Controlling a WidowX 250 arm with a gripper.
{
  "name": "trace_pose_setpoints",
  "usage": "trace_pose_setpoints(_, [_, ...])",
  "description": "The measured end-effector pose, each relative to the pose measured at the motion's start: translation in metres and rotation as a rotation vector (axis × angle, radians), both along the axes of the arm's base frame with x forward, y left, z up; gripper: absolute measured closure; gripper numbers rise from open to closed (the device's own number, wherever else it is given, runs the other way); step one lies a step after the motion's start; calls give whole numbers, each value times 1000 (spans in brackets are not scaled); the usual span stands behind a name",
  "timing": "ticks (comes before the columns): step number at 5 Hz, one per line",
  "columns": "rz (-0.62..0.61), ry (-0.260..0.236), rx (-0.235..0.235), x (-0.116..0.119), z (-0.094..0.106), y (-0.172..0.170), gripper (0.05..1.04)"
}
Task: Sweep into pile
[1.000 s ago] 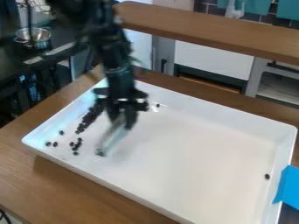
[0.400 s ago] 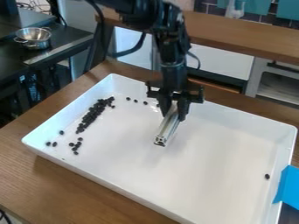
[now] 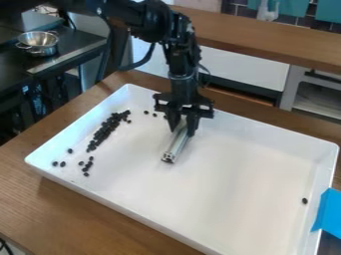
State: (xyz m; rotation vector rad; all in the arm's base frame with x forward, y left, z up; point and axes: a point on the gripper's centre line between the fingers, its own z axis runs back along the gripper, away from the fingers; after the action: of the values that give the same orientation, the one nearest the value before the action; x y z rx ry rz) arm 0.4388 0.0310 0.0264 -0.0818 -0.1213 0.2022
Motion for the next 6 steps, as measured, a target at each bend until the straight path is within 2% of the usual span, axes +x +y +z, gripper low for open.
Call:
trace_pose_setpoints(2, [20, -33, -9, 4, 8, 30, 704])
trace_pose_setpoints(4, [56, -77, 16, 4, 10, 70, 704])
trace_pose_setpoints(5, [56, -90, 22, 4, 10, 76, 704])
trace_pose_setpoints(6, [59, -49, -24, -4, 9, 76, 704])
